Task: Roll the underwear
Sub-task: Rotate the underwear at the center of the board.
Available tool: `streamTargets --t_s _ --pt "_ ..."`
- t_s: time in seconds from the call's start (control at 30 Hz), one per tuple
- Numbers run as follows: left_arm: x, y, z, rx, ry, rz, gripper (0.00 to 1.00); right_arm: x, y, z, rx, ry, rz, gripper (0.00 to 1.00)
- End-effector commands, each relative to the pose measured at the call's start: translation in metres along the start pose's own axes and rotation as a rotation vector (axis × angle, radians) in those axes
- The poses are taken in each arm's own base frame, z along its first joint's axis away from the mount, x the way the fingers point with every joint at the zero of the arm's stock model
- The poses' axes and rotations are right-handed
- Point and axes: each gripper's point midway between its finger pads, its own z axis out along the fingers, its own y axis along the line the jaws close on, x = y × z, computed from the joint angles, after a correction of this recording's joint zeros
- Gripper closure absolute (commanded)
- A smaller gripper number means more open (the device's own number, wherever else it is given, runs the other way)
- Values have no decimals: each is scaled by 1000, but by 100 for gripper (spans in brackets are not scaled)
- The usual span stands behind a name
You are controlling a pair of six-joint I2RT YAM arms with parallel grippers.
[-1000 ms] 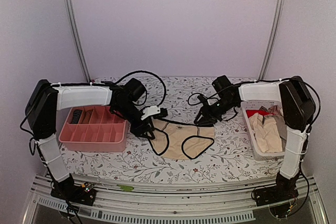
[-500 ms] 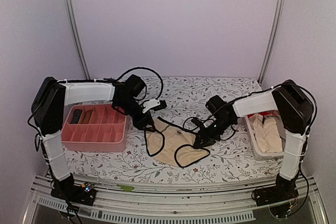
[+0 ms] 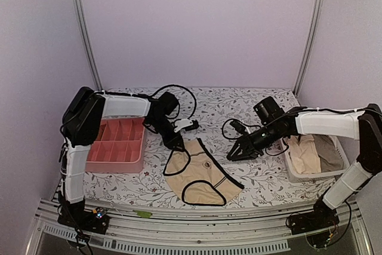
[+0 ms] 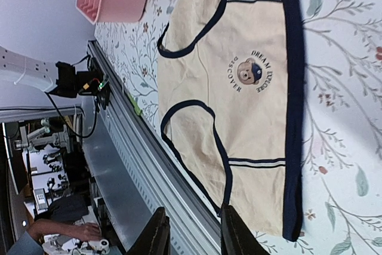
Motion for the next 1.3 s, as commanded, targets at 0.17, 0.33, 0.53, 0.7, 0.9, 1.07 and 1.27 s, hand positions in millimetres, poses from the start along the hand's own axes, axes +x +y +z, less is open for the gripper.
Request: streamTargets --t_s 0.17,0.33,0.53,0.7,0.9,1.07,1.27 --pt "-47 41 60 -69 17 155 65 -19 -19 -26 86 -121 31 70" --pt "-125 63 27 -116 -167 223 57 -22 -21 -16 55 -104 3 70" --pt "-165 52 -55 -148 -333 250 46 -37 -19 12 33 -60 -50 70" --pt "-123 41 -77 -91 -271 171 46 -42 -25 53 8 10 -80 70" --pt "-81 28 -95 -48 -242 98 47 -35 -44 94 9 92 -56 70" --pt "-53 22 -104 -12 -232 48 48 -16 -50 122 13 184 -34 71" --pt "-32 5 -100 87 -218 19 51 12 -8 113 -140 236 -39 65"
